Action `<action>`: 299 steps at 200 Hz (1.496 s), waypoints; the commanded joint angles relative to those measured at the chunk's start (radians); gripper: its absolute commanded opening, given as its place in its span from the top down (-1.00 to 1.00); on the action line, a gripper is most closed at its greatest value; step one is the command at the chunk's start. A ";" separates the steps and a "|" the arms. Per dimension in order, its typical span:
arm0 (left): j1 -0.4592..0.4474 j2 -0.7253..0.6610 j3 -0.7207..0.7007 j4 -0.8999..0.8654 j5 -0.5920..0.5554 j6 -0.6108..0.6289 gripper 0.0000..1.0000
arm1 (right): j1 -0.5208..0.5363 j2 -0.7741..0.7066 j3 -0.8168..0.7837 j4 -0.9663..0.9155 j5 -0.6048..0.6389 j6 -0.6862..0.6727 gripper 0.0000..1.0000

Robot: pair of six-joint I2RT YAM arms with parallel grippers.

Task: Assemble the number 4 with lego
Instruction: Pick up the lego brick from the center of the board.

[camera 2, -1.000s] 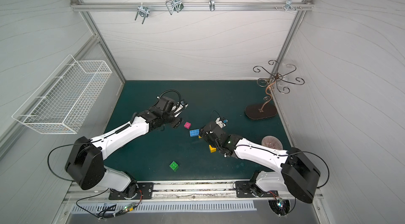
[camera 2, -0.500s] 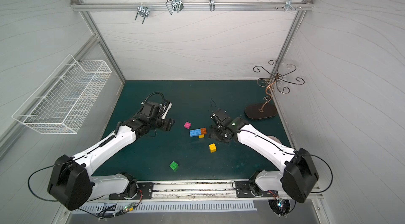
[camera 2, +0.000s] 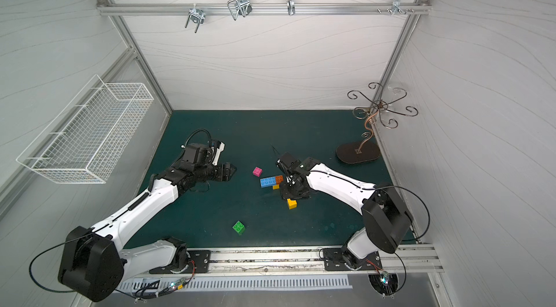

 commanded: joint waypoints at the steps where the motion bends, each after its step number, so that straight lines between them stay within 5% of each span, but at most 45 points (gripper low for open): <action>1: 0.006 -0.016 0.009 0.040 0.040 -0.030 -0.55 | 0.019 0.038 0.018 -0.053 0.037 -0.041 -0.19; 131: 0.025 -0.009 0.007 0.048 0.043 -0.030 -0.55 | 0.048 0.117 -0.003 -0.030 0.105 -0.065 0.00; 224: 0.026 -0.012 0.007 0.043 0.041 -0.032 -0.56 | 0.053 0.095 0.014 -0.065 0.117 -0.058 0.52; 299: 0.026 -0.009 0.007 0.052 0.065 -0.033 -0.56 | 0.035 0.091 0.294 -0.278 0.095 -0.049 0.63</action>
